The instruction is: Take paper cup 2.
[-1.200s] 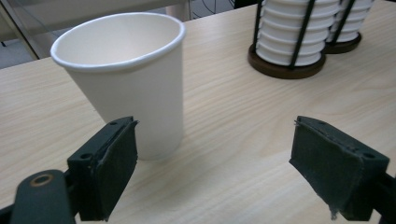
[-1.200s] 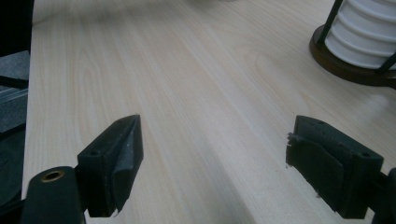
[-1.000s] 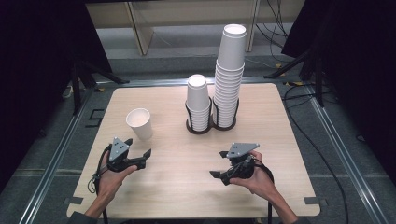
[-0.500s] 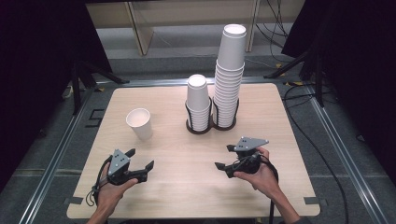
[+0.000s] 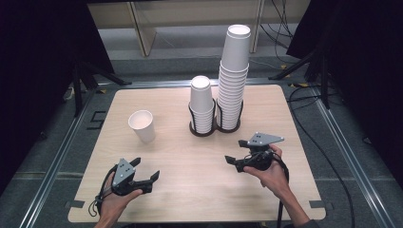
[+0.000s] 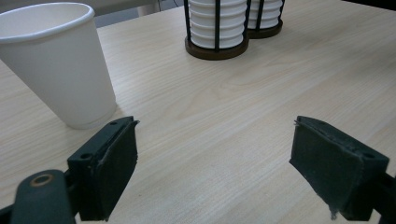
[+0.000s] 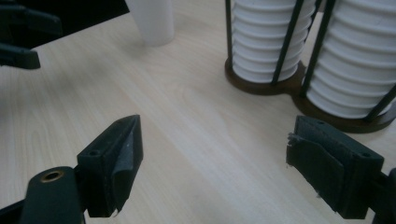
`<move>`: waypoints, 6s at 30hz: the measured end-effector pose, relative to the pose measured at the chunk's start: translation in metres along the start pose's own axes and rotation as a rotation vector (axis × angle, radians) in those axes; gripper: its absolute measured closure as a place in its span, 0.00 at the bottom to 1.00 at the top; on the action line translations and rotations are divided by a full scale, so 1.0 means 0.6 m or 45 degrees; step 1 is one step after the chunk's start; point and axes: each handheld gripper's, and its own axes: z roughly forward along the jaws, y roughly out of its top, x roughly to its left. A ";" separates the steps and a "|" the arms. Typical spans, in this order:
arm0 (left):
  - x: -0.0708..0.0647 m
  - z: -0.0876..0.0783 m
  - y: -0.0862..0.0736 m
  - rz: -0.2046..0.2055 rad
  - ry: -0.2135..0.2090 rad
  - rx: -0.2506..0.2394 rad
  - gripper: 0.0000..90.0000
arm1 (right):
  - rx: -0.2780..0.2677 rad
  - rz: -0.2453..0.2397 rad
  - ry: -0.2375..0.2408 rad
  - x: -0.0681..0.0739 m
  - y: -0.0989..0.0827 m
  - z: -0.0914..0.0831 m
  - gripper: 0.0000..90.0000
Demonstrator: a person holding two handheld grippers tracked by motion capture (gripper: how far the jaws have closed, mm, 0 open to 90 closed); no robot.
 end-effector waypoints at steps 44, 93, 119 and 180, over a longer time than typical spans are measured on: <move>0.008 0.010 -0.010 -0.028 -0.033 0.004 0.16 | -0.314 0.084 -0.191 -0.129 0.236 -0.077 0.17; 0.007 0.013 -0.012 -0.029 -0.059 0.016 0.16 | -0.365 0.061 -0.252 -0.165 0.403 0.009 0.19; 0.004 0.015 -0.013 -0.004 -0.060 0.035 0.16 | -0.500 0.011 -0.293 -0.136 0.480 -0.050 0.20; -0.005 0.015 -0.012 0.023 -0.069 0.014 0.16 | -0.467 -0.035 -0.100 0.009 0.270 -0.162 0.20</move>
